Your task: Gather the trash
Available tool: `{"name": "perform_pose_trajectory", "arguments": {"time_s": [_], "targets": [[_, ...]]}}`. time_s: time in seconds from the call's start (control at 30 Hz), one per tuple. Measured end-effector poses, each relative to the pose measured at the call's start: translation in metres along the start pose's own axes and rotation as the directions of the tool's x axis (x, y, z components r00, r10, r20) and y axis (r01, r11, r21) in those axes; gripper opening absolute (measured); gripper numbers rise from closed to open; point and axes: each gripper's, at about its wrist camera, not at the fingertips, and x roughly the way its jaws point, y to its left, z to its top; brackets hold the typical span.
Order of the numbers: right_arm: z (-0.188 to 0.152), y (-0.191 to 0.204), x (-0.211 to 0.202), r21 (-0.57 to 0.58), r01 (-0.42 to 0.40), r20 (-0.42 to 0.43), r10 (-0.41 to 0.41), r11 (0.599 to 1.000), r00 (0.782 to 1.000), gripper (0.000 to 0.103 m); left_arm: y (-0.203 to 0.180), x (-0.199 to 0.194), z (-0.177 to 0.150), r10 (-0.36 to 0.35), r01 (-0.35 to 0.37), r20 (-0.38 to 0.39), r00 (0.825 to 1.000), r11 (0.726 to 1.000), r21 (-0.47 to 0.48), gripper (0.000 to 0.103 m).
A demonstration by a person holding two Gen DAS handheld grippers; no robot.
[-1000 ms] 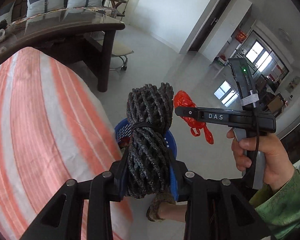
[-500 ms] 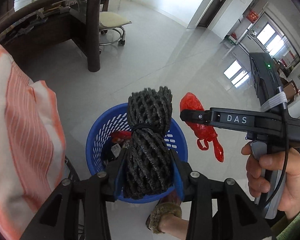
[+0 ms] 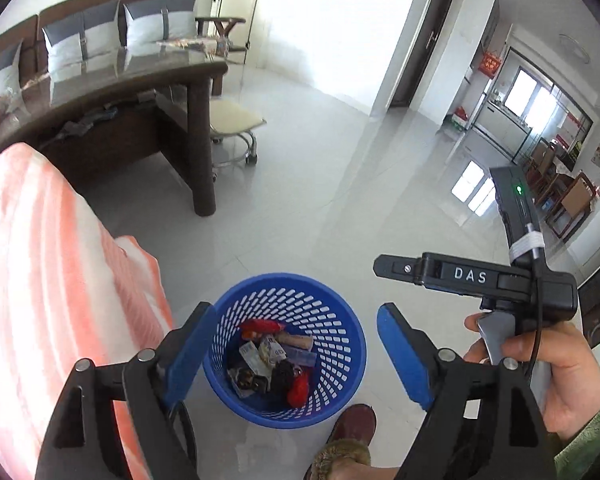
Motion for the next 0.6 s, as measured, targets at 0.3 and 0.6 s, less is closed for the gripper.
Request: {"name": "perform_pose_trajectory", "arguments": {"time_s": [0.3, 0.6], "targets": [[-0.075, 0.037, -0.114, -0.172, -0.001, 0.312, 0.055, 0.985, 0.949, 0.103, -0.023, -0.047, -0.016, 0.055, -0.055, 0.011, 0.998, 0.998, 0.018, 0.103], [-0.119, 0.056, -0.151, -0.261, 0.178, 0.399, -0.062, 0.949, 0.915, 0.103, -0.038, -0.066, -0.029, 0.205, -0.212, 0.079, 0.976, 0.973, 0.087, 0.103]]}}
